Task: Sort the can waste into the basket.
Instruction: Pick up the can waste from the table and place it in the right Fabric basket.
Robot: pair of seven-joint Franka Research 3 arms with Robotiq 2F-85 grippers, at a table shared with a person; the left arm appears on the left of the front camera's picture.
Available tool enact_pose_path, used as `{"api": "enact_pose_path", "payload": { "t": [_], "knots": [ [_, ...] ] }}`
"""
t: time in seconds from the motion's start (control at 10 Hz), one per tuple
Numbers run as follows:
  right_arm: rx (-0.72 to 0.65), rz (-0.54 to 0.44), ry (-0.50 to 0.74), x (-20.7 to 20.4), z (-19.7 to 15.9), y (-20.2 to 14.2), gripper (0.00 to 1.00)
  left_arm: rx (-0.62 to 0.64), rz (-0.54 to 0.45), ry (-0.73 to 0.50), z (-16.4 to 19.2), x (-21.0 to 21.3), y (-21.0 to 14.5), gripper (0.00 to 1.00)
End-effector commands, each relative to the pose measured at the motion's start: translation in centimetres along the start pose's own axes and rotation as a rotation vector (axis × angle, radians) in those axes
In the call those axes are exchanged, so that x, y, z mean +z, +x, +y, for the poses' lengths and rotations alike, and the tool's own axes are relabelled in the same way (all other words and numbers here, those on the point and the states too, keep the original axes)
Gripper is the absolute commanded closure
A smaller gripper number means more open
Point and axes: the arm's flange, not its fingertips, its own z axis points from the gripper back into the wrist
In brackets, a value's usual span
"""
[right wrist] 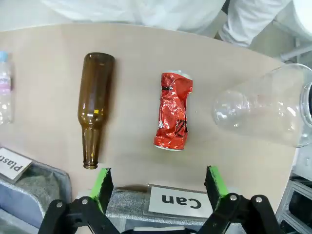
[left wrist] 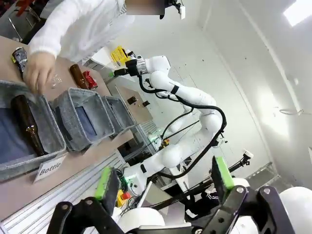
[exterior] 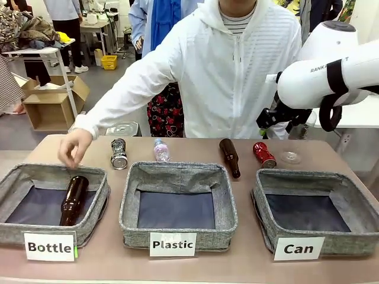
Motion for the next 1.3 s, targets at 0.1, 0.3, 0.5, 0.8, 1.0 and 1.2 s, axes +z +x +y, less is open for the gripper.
{"api": "enact_pose_path", "payload": {
  "t": [0.1,0.3,0.5,0.8,1.0,1.2],
  "knots": [
    [0.000,0.000,0.000,0.0,0.0,0.0,0.00,0.007,0.058,0.018,1.2,-3.3,0.3,0.00],
    [0.020,0.077,-0.018,-4.4,1.1,2.6,0.00,0.048,0.118,0.021,2.5,-7.7,1.7,0.00],
    [0.024,0.107,-0.082,-8.2,3.0,3.7,0.00,0.141,0.270,0.039,5.2,-13.5,3.2,0.00],
    [0.024,0.180,-0.119,-11.2,3.3,4.4,0.00,0.279,0.411,0.111,10.5,-19.4,4.4,0.00],
    [-0.026,0.200,-0.140,-12.7,2.7,4.6,0.00,0.229,0.396,0.079,9.4,-19.1,3.3,0.00],
    [-0.070,0.179,-0.151,-13.3,1.9,5.2,0.00,0.229,0.396,0.079,9.4,-19.1,3.3,0.00]
  ]
}}
